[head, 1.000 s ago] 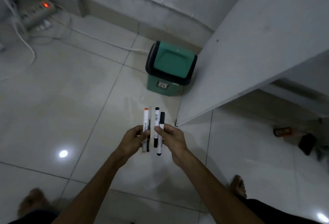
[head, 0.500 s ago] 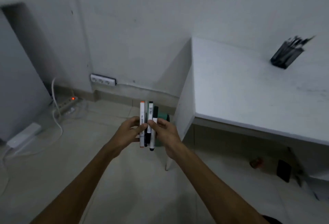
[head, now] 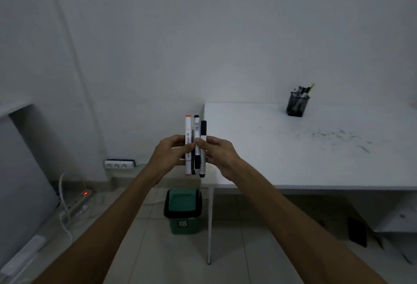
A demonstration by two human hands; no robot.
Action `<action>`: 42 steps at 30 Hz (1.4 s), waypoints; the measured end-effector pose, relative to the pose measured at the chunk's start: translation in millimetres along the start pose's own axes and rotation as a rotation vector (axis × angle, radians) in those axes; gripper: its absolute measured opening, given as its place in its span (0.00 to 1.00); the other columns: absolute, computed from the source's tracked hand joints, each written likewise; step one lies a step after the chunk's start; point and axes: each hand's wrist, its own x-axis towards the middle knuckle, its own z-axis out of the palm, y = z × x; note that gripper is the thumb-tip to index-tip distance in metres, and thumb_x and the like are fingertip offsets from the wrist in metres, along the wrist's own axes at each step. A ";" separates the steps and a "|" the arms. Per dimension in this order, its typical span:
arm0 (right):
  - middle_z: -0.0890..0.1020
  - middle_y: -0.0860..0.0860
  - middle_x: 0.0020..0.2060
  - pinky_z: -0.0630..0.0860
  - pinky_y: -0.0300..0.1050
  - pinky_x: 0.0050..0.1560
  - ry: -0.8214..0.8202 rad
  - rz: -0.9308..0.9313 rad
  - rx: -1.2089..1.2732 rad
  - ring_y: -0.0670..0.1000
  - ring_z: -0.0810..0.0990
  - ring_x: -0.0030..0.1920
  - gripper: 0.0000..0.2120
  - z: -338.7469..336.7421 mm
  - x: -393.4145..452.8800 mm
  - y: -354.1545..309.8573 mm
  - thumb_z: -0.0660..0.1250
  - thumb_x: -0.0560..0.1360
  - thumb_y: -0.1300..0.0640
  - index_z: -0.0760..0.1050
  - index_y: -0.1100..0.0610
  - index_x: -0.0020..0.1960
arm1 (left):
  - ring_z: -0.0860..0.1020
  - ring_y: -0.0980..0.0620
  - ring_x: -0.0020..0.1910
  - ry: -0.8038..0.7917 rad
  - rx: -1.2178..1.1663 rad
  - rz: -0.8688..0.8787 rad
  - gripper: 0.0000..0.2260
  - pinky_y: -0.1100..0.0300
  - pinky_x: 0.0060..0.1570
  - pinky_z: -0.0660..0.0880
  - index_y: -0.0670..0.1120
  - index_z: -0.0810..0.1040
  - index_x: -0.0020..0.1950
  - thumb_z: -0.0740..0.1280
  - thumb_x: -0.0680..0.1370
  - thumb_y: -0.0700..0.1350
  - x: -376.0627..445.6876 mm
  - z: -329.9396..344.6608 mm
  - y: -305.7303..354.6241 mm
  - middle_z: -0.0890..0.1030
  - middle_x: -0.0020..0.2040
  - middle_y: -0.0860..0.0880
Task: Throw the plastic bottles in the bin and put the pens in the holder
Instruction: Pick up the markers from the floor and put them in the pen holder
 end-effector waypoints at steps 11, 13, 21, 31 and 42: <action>0.84 0.57 0.56 0.75 0.44 0.54 0.255 0.003 -0.168 0.57 0.82 0.58 0.17 -190.8 19.3 -49.3 0.72 0.74 0.56 0.79 0.59 0.62 | 0.85 0.53 0.39 -0.180 -0.024 0.087 0.11 0.62 0.32 0.80 0.50 0.76 0.57 0.71 0.76 0.45 99.1 183.0 39.6 0.81 0.52 0.52; 0.84 0.56 0.56 0.70 0.47 0.56 0.296 0.016 -0.215 0.55 0.81 0.57 0.17 -221.4 37.2 -54.3 0.73 0.74 0.54 0.80 0.58 0.61 | 0.85 0.54 0.39 -0.204 -0.035 0.105 0.12 0.63 0.31 0.79 0.51 0.76 0.58 0.71 0.75 0.45 125.7 210.2 40.6 0.82 0.51 0.53; 0.85 0.58 0.54 0.81 0.40 0.49 0.328 -0.021 -0.133 0.54 0.84 0.51 0.14 -314.5 119.6 -105.2 0.70 0.76 0.59 0.79 0.62 0.60 | 0.83 0.53 0.42 -0.251 0.105 0.162 0.12 0.60 0.32 0.81 0.50 0.77 0.59 0.70 0.77 0.48 248.4 287.4 80.1 0.81 0.52 0.52; 0.85 0.57 0.50 0.82 0.50 0.54 0.422 0.008 -0.265 0.56 0.85 0.51 0.14 -419.2 236.8 -191.6 0.74 0.73 0.57 0.81 0.61 0.57 | 0.80 0.52 0.45 -0.197 0.302 0.176 0.14 0.56 0.48 0.79 0.45 0.78 0.62 0.67 0.79 0.49 398.5 372.1 143.5 0.83 0.55 0.47; 0.84 0.51 0.49 0.77 0.38 0.47 0.447 -0.047 -0.526 0.50 0.83 0.47 0.15 -500.0 327.2 -199.9 0.75 0.71 0.52 0.82 0.56 0.56 | 0.82 0.45 0.50 -0.188 0.329 0.112 0.14 0.49 0.53 0.79 0.42 0.78 0.62 0.67 0.79 0.46 481.5 430.8 146.6 0.83 0.54 0.44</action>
